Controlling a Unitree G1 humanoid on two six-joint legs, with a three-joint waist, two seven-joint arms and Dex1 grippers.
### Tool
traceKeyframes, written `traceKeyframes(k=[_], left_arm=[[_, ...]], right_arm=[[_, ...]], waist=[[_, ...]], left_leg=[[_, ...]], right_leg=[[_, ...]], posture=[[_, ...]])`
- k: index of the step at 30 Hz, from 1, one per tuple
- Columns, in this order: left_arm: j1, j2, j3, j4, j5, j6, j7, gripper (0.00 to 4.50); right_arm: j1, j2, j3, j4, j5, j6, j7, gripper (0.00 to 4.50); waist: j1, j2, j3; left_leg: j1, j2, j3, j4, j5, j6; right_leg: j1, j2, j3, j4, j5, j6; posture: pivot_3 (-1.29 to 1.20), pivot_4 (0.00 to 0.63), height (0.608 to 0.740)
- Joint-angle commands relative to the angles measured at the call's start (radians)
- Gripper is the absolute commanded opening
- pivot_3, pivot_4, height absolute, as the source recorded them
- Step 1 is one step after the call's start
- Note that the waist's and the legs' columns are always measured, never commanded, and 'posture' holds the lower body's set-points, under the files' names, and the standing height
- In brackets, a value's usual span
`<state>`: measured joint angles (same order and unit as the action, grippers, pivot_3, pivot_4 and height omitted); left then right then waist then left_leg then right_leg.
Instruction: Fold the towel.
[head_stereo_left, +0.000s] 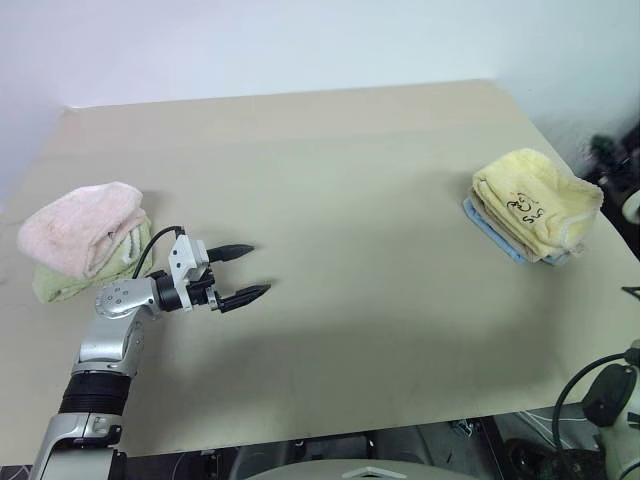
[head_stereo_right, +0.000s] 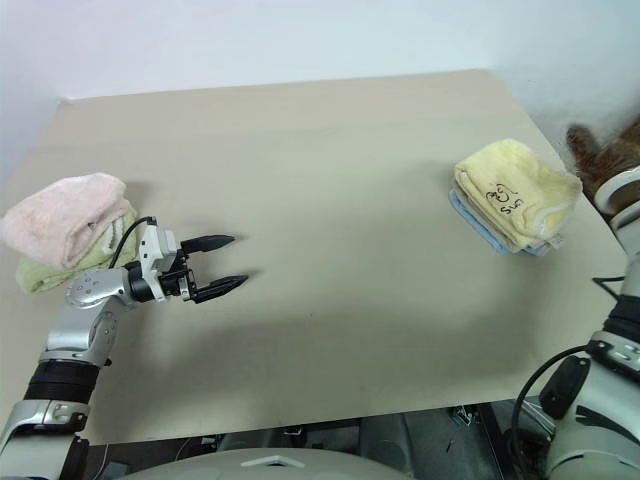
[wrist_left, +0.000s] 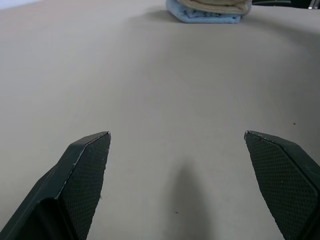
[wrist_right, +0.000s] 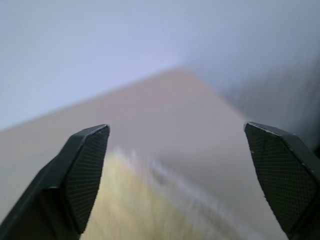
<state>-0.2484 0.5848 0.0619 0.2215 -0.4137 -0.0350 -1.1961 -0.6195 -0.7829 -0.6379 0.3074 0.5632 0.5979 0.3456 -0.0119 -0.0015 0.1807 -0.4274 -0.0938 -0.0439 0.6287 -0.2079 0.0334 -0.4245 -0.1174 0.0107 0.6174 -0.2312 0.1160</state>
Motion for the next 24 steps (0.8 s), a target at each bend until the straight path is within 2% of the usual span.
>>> traceKeyframes(k=[1, 6, 12, 17, 24], left_arm=[[-0.011, 0.006, 0.025, 0.007, -0.002, -0.033, -0.007, 4.5], [-0.008, 0.008, 0.034, 0.028, -0.006, -0.069, -0.018, 4.5], [-0.01, 0.011, 0.042, 0.057, -0.007, -0.095, -0.028, 4.5], [-0.011, 0.019, 0.053, 0.077, -0.009, -0.105, -0.033, 4.5], [-0.004, 0.031, 0.077, 0.076, -0.011, -0.1, -0.033, 4.5]], right_arm=[[-0.006, 0.003, 0.056, -0.073, 0.025, -0.003, 0.083, 4.47], [0.098, -0.01, 0.251, -0.238, 0.031, 0.059, 0.293, 4.47], [0.175, -0.048, 0.385, -0.338, 0.019, 0.032, 0.503, 4.47], [0.223, -0.071, 0.454, -0.361, -0.006, -0.023, 0.637, 4.47], [0.257, -0.068, 0.49, -0.354, -0.04, -0.072, 0.707, 4.47]], waist=[[-0.005, 0.0, 0.0], [-0.001, 0.0, 0.0], [0.007, 0.0, 0.0], [0.003, 0.0, 0.0], [0.002, 0.0, 0.0]], left_leg=[[0.0, 0.0, 0.001, 0.0, 0.0, 0.0], [0.0, 0.001, 0.002, 0.0, 0.0, 0.0], [0.0, 0.001, 0.002, 0.001, -0.001, 0.001], [0.0, 0.001, 0.002, 0.001, -0.002, -0.001], [0.0, 0.001, 0.002, 0.001, -0.003, -0.001]], right_leg=[[0.0, 0.0, 0.0, 0.0, 0.0, 0.0], [-0.001, 0.0, 0.002, 0.0, 0.0, 0.0], [0.0, -0.001, 0.002, -0.001, 0.0, 0.0], [0.0, 0.0, 0.002, -0.002, 0.0, 0.0], [0.0, 0.0, 0.002, -0.002, 0.0, 0.0]], posture=[[0.0, 0.15, 0.728], [0.0, 0.15, 0.728], [0.0, 0.15, 0.728], [0.0, 0.15, 0.728], [0.0, 0.15, 0.728]])
